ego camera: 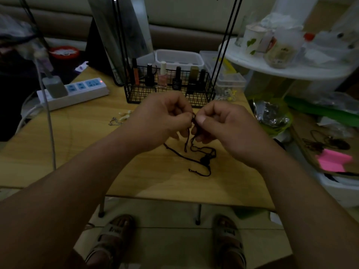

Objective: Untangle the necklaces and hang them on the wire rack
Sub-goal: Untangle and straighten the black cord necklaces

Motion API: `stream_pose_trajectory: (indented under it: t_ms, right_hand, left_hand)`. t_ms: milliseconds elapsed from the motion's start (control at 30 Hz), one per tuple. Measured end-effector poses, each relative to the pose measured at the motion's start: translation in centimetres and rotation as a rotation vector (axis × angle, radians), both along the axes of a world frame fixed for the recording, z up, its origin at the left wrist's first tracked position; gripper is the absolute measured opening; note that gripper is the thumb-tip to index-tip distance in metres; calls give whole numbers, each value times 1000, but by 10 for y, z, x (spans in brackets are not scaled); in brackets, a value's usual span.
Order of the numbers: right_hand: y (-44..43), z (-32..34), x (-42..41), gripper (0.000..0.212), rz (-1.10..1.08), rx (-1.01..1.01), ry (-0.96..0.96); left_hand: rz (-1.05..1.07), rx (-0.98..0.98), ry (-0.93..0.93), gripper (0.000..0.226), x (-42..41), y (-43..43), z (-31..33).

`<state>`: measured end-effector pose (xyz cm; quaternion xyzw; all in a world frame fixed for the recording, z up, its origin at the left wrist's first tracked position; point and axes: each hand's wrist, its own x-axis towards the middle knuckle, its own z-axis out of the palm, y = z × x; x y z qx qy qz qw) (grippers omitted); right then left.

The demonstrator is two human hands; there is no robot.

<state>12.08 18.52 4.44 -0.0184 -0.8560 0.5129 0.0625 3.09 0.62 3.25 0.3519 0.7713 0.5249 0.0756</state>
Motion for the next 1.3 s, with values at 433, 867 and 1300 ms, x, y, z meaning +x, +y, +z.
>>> stream_pose_trajectory:
  t_ms: [433,867,1300]
  right_hand:
    - [14,5,-2,26,-251,-762,-40]
    - [9,3,-8,27,-387,-1045,6]
    - [10,6,-8,32,-484,-773,103]
  left_hand:
    - [19,12,147,11,0,-5,-1]
    - [-151,589,-638,32,-4,-6,7]
    - [-57,-194,-77,15,4,-4,9]
